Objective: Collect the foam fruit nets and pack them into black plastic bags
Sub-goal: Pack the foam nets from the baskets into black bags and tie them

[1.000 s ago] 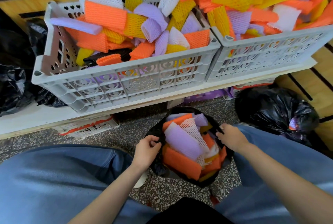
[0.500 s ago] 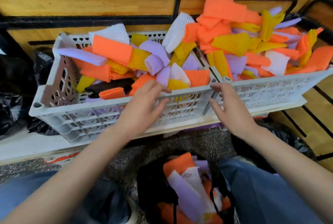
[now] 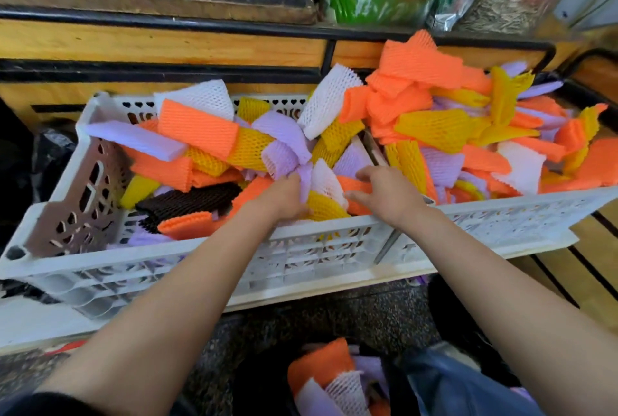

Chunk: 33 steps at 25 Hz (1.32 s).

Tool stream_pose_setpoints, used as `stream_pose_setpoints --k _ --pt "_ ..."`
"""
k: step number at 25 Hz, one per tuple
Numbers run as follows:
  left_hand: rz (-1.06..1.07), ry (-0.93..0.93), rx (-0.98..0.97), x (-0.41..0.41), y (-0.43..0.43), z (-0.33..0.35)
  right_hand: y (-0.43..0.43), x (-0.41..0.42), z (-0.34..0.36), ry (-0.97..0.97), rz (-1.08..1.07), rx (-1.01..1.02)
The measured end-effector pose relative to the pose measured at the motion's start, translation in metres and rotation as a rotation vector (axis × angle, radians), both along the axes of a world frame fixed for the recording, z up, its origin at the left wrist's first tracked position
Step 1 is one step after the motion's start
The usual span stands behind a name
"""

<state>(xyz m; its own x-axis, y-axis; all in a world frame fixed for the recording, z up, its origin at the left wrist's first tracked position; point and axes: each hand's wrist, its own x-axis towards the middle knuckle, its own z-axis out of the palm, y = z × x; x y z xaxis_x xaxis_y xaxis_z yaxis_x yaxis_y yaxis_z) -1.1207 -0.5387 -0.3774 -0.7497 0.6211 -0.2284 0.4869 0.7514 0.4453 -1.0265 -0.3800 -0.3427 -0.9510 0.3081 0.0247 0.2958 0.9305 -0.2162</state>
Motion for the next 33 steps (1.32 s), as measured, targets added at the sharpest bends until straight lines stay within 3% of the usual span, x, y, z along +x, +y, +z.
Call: stream_pose_setpoints --k 3,7,10,15,18,22,29,33 --pt "0.117 0.052 0.137 -0.003 -0.007 0.009 -0.008 -0.008 0.005 -0.142 -0.035 0.029" --pt "0.222 -0.009 0.29 0.003 -0.031 0.026 -0.022 -0.019 0.006 -0.254 -0.065 0.095" --pt "0.292 -0.027 0.421 0.007 -0.057 0.032 -0.024 -0.017 0.013 -0.152 -0.103 0.106" --pt "0.47 -0.163 0.817 0.025 -0.086 0.043 -0.023 0.001 0.057 0.12 -0.17 -0.01" --pt "0.486 -0.15 0.907 0.039 -0.091 0.043 -0.039 0.011 0.075 0.271 -0.172 0.007" --pt "0.423 -0.167 0.993 0.056 -0.092 0.042 -0.087 0.019 0.076 0.407 0.023 0.021" --pt "0.451 -0.546 1.307 0.061 -0.125 0.055 -0.148 0.012 0.068 0.36 0.366 -0.188" --pt "0.515 -0.461 1.374 0.05 -0.157 0.062 -0.175 0.003 0.077 0.259 0.556 -0.363"
